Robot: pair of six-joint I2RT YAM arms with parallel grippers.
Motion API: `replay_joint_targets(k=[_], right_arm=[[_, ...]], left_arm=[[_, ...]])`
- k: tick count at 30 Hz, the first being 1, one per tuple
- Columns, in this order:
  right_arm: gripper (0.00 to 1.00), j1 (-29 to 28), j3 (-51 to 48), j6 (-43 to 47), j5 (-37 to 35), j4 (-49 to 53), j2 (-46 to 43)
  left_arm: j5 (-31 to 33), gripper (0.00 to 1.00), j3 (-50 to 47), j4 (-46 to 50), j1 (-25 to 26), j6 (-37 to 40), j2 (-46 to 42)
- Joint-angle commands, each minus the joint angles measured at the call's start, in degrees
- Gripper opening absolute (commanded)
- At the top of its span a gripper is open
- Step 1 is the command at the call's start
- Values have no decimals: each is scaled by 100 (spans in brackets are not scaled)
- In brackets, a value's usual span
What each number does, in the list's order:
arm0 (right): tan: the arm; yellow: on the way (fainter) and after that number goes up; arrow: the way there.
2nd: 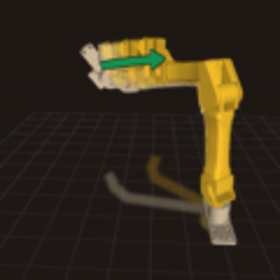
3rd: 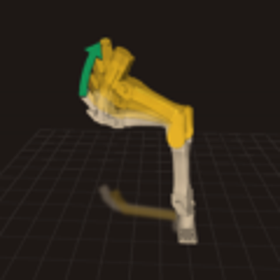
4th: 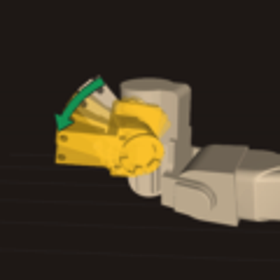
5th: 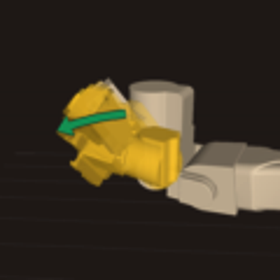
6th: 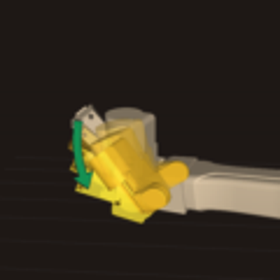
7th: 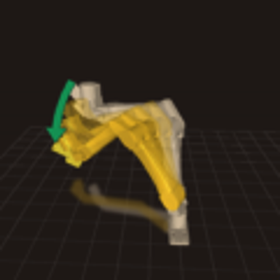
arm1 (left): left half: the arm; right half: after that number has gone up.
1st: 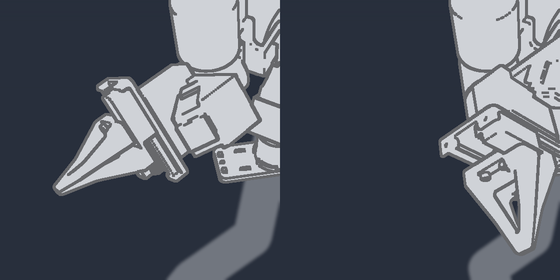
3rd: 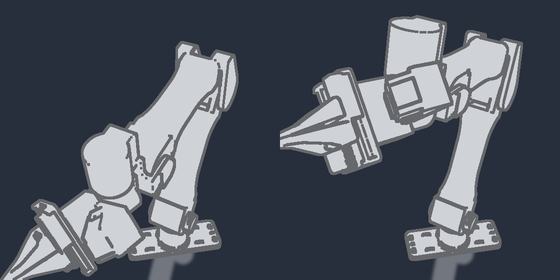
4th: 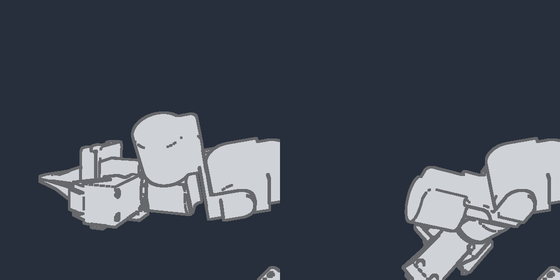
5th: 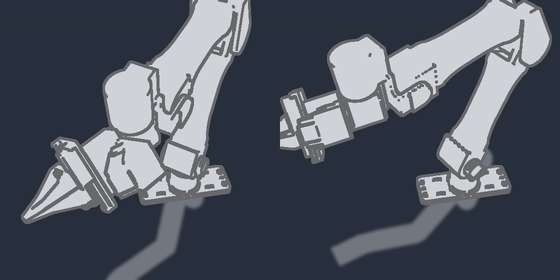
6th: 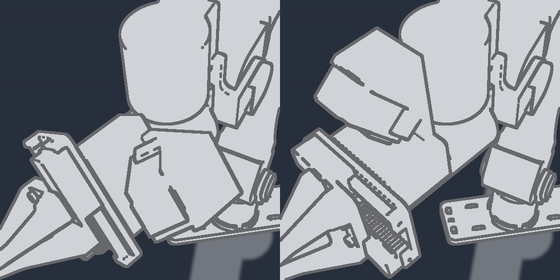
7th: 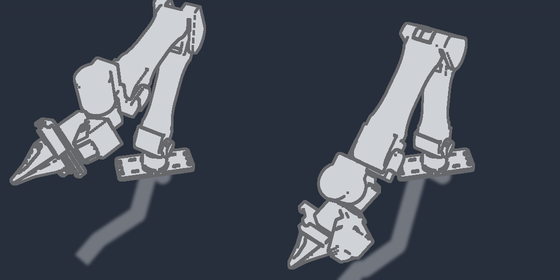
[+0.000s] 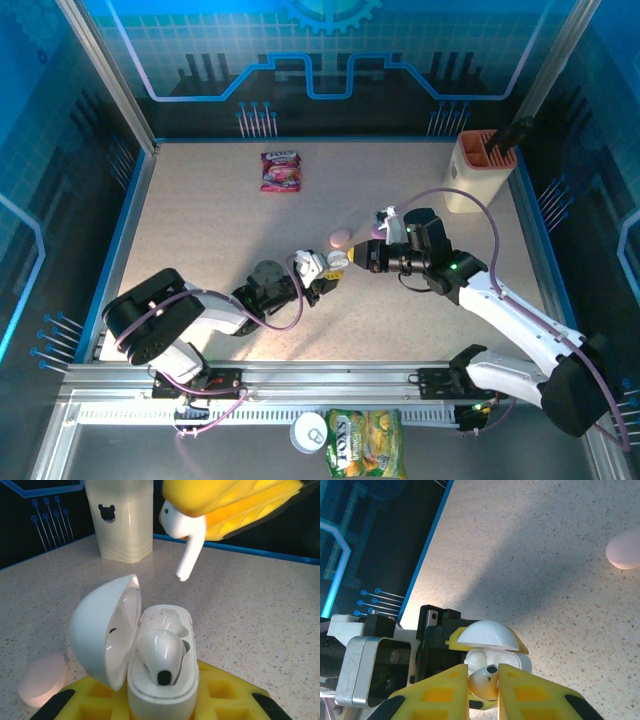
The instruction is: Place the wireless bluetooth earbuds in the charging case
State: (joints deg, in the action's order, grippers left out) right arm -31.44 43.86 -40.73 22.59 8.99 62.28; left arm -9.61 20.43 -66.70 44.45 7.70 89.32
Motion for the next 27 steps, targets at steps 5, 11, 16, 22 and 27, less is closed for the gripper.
replay_joint_targets(k=[5, 11, 16, 22, 27], right_arm=[[17, -1, -22, -237, 418, -612, 187], [18, -11, -43, -259, 445, -566, 258], [17, -19, -87, -290, 478, -569, 347], [18, -19, -123, -319, 560, -707, 541], [18, -19, -138, -420, 667, -873, 642]], left_arm=[[87, 4, 145, -352, 87, 108, 84], [240, 4, 137, -364, 91, 47, 73], [321, 4, 179, -359, 93, 12, 96], [267, 5, 190, -403, 96, 12, 86], [284, 5, 164, -382, 99, 47, 75]])
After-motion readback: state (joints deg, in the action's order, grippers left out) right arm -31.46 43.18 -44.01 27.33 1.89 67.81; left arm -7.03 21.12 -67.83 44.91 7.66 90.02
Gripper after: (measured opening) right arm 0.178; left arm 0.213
